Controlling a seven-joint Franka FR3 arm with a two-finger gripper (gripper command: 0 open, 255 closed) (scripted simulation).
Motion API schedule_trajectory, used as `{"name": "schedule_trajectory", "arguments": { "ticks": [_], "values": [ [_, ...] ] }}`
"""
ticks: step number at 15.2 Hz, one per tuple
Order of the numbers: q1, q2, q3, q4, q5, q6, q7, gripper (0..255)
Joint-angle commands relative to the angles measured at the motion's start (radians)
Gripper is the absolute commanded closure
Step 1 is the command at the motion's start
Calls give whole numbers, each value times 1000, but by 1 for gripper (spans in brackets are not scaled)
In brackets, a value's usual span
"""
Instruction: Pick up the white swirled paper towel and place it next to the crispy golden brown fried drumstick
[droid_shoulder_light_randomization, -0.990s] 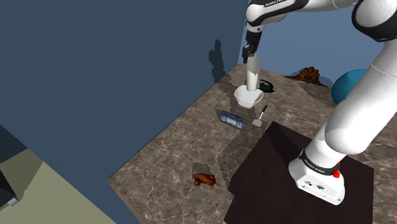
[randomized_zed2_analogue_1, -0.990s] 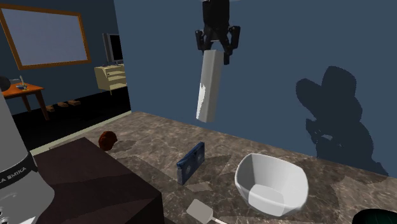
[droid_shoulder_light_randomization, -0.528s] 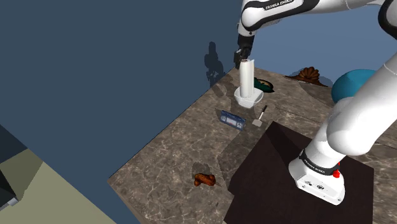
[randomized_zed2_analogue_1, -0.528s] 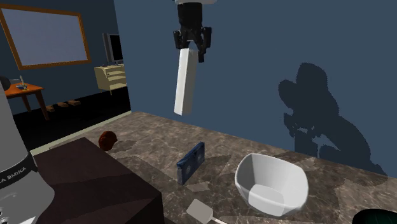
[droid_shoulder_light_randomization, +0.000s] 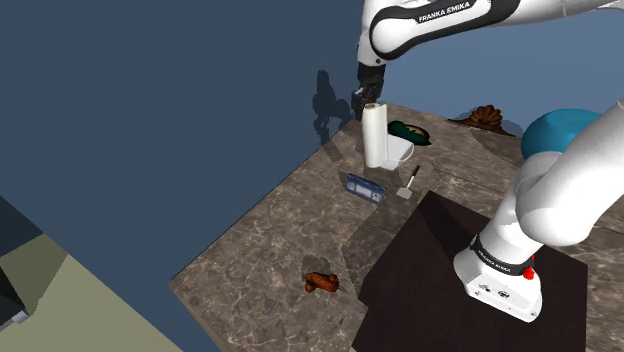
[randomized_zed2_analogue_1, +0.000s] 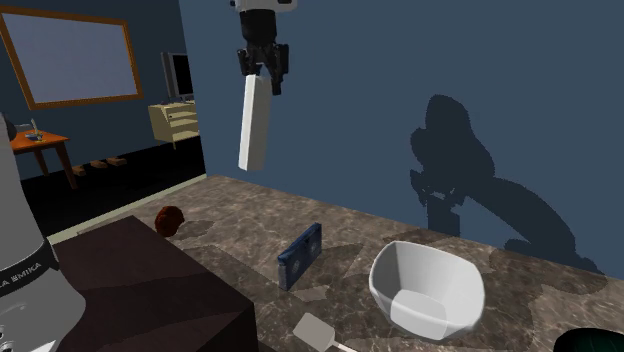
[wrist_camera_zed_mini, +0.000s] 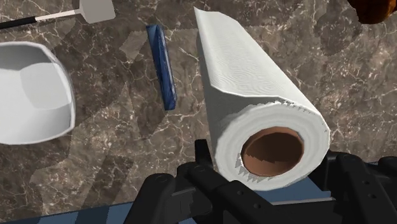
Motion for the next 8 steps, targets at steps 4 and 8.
{"name": "schedule_trajectory", "arguments": {
  "ticks": [4, 8],
  "values": [
    [52, -8, 77, -9, 12, -8, 124, 255],
    [94, 1, 138, 1, 24, -15, 221, 255]
  ]
}}
